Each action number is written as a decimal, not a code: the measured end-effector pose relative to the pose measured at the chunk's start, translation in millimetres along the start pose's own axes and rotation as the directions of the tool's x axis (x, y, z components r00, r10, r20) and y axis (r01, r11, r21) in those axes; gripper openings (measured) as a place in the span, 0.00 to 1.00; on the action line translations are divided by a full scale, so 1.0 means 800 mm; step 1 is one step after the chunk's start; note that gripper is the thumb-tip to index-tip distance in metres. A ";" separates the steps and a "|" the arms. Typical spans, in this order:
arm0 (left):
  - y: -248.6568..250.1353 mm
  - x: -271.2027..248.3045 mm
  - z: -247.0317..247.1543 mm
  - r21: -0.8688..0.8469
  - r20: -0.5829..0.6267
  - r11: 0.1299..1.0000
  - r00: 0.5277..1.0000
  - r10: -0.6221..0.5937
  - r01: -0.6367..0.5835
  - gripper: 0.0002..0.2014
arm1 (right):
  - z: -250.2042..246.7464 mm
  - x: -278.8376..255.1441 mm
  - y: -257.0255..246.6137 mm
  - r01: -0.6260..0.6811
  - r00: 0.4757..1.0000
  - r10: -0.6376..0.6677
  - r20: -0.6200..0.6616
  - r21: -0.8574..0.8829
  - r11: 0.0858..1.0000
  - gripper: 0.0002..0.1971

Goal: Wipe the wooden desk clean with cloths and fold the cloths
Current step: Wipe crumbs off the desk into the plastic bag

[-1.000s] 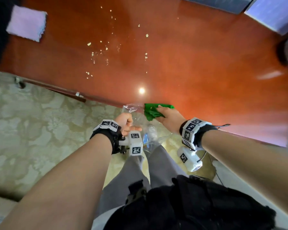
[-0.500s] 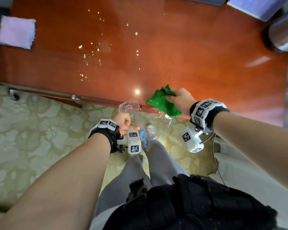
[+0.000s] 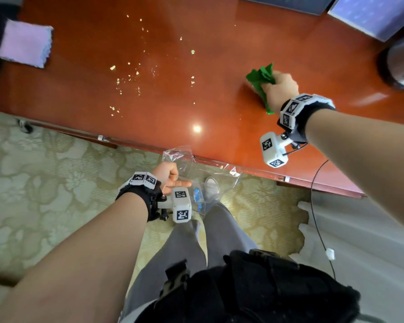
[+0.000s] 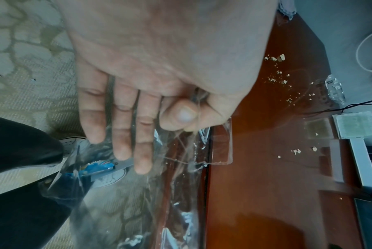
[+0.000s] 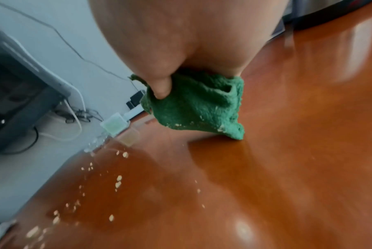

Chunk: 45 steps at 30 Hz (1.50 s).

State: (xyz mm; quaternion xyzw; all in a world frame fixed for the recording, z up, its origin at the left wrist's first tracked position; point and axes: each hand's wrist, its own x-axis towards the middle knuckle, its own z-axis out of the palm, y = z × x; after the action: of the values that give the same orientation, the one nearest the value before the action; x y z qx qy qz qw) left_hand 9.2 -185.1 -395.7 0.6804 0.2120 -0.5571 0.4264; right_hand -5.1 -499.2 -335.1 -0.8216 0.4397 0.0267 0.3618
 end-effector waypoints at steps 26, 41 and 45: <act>-0.004 -0.036 0.007 -0.012 0.060 1.000 0.998 0.028 -0.027 0.18 | 0.064 -0.165 0.026 -0.047 0.914 0.059 0.402 -0.039 0.998 0.14; -0.032 -0.051 -0.071 -0.025 0.000 0.999 0.999 0.045 -0.045 0.16 | 0.063 -0.138 -0.005 -0.032 0.991 0.022 0.129 0.075 0.997 0.12; -0.027 -0.044 -0.082 -0.022 -0.010 1.000 1.000 0.011 -0.011 0.16 | 0.069 -0.118 -0.024 -0.015 0.995 0.004 0.096 0.112 0.994 0.13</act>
State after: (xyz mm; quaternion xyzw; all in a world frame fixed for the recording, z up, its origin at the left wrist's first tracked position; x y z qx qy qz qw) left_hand 20.2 -113.3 -369.3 0.6795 0.2163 -0.5490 0.4360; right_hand -33.3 -392.1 -330.2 -0.7956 0.4268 0.0428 0.4279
